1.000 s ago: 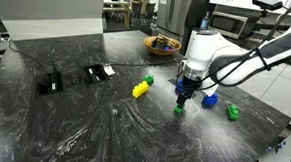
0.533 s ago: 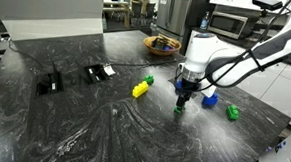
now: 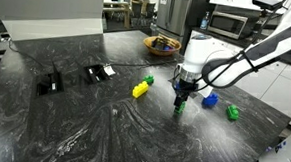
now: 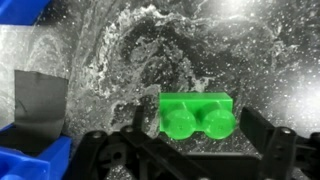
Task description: Place the green block on the front left on top of the square blue block
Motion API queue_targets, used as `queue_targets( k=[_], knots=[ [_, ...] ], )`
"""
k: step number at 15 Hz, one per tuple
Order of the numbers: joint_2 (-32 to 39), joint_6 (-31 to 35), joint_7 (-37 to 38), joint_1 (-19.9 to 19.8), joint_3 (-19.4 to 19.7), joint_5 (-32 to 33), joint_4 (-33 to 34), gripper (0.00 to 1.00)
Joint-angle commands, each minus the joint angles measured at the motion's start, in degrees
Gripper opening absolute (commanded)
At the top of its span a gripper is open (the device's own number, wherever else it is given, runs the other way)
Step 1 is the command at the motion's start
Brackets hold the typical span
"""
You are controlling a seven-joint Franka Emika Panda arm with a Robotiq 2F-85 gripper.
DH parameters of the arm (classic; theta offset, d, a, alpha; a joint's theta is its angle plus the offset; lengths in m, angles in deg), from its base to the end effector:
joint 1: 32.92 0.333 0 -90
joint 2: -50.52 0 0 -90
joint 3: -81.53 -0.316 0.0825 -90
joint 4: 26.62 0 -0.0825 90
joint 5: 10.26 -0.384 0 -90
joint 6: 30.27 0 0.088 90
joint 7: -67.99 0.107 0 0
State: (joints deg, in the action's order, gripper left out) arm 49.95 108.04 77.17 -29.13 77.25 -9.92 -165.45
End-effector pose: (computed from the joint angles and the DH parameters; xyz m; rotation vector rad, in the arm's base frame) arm 0.4799 0.0680 0.3113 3.1370 -0.0234 0.0024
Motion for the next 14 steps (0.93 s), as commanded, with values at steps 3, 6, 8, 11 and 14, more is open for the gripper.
queue_targets(
  k=[3, 6, 8, 11, 14],
  knots=[
    [-0.1, 0.8, -1.1, -0.2, 0.6, -0.6, 0.5, 1.0],
    [0.2, 0.6, -1.4, -0.1, 0.6, -0.9, 1.0, 1.0],
    [0.3, 0.5, -1.4, 0.0, 0.5, -0.9, 1.2, 0.99],
    [0.3, 0.6, -1.7, 0.1, 0.5, -1.2, 1.2, 0.69],
    [0.2, 0.6, -1.9, 0.2, 0.4, -1.6, 1.3, 0.46]
  ],
)
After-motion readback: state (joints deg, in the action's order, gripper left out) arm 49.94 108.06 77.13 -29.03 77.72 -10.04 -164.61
